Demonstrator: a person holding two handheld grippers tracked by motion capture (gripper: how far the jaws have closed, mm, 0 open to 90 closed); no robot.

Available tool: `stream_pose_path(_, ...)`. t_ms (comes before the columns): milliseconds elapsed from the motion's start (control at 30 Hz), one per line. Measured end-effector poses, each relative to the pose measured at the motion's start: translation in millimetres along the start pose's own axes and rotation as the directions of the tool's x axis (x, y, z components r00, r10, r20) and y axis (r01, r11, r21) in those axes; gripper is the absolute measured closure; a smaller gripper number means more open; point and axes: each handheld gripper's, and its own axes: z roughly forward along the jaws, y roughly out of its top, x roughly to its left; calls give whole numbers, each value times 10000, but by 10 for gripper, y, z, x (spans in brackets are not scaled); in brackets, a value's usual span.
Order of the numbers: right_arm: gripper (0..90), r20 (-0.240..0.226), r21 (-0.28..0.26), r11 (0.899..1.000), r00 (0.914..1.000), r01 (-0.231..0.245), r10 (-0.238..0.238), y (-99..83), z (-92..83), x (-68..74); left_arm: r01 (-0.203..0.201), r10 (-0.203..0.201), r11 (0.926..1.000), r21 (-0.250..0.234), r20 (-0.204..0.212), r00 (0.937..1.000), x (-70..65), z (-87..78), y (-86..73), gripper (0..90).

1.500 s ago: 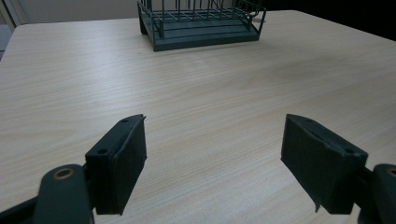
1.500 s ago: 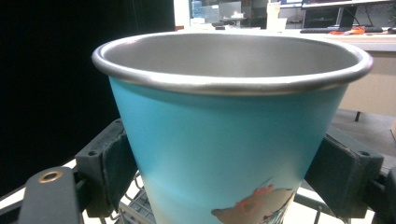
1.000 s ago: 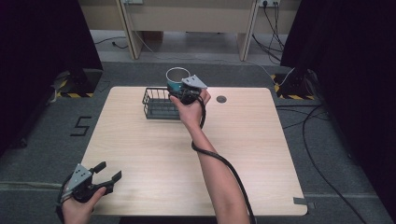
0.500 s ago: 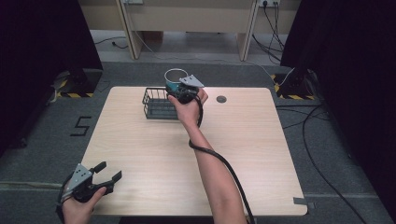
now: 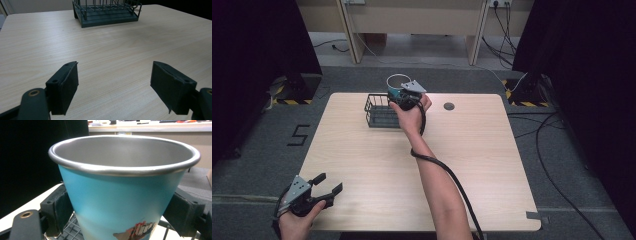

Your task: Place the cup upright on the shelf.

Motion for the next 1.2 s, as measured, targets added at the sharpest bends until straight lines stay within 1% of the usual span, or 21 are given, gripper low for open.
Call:
stream_pose_path(333, 178, 164, 234, 9997, 9999, -51, 48, -62, 75, 21, -1, 1, 10000, -7, 37, 10000, 1, 3, -1, 218)
stream_pose_path(400, 178, 197, 276, 9996, 9998, 26, -31, -73, 90, 22, -9, 9, 10000, -12, 37, 10000, 0, 2, -1, 218)
stream_pose_path(500, 177, 255, 372, 9993, 9997, 4, -13, -89, 108, 27, -8, 8, 10000, -7, 41, 10000, 3, 0, -1, 218)
stream_pose_path(767, 177, 311, 604, 9980, 9993, 188, -207, -137, 147, 40, -15, 15, 10000, -4, 65, 10000, 5, -1, -2, 218)
stream_pose_path(900, 176, 362, 695, 9974, 9991, 204, -229, -162, 158, 45, -26, 26, 10000, -3, 68, 10000, 6, -2, -2, 218)
stream_pose_path(1033, 174, 322, 882, 9957, 9990, 285, -315, -202, 177, 46, -32, 32, 10000, -2, 84, 10000, 6, -1, -2, 218)
stream_pose_path(1167, 172, 393, 1027, 9942, 9986, 319, -361, -252, 190, 51, -33, 33, 10000, 0, 94, 10000, 7, -2, -3, 218)
stream_pose_path(1200, 172, 397, 1023, 9940, 9982, 398, -440, -263, 192, 50, -40, 40, 10000, 2, 93, 9999, 7, -2, -3, 218)
